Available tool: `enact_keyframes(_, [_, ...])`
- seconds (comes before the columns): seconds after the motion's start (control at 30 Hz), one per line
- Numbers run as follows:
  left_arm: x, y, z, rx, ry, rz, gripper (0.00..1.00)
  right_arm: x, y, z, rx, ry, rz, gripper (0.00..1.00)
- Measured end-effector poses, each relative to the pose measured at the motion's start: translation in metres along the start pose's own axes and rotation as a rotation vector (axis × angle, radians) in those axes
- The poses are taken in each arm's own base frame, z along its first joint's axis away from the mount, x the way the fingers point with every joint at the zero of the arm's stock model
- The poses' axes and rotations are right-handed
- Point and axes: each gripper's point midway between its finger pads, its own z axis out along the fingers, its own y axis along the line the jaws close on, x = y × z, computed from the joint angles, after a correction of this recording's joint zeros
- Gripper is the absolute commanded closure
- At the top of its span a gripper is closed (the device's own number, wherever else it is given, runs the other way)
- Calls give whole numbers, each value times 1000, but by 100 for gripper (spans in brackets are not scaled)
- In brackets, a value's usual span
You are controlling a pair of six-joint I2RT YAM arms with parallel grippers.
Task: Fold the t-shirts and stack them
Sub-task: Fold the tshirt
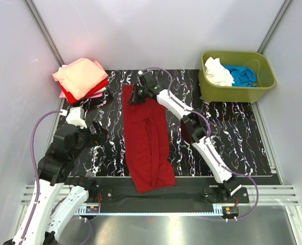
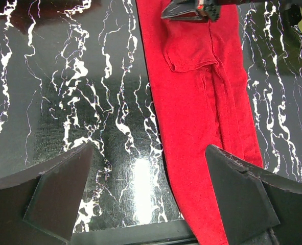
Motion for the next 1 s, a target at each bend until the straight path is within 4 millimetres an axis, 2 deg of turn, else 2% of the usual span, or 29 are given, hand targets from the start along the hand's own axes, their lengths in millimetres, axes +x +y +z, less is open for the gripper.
enact_keyframes(0.03, [0,0,0,-1,0,0,1,2,2,4,-10,0,2,80])
enact_keyframes(0.13, [0,1,0,-5,-2,0,1,8,5,14,-43,7,26,53])
enact_keyframes(0.17, [0,1,0,-7,-2,0,1,10,4,17,-48,10,29,36])
enact_keyframes(0.2, [-1,1,0,-8,-3,-1,1,11,4,19,-56,14,38,26])
enact_keyframes(0.3, [-1,2,0,-12,-4,-1,1,13,7,22,-80,23,55,3])
enact_keyframes(0.47, [-1,3,0,-16,-5,-7,1,0,16,14,-109,-7,34,0])
enact_keyframes(0.53, [-1,3,0,-18,-6,-8,1,-3,15,3,-96,-4,38,0])
enact_keyframes(0.6, [-1,3,0,-20,-6,-9,1,-9,13,-16,-70,-10,37,0])
enact_keyframes(0.7, [-1,3,0,-23,-7,-12,1,-19,9,-59,-11,-37,22,0])
enact_keyframes(0.8, [-1,4,1,-26,-8,-14,1,-20,6,-111,57,-73,1,0])
enact_keyframes(0.83, [-1,4,1,-28,-8,-14,1,-14,3,-134,91,-88,-3,0])
enact_keyframes(0.9, [-2,5,1,-30,-10,-14,1,-1,-2,-161,130,-102,-13,2])
enact_keyframes(1.0, [-2,5,1,-33,-10,-15,1,34,-17,-188,178,-78,-8,7])
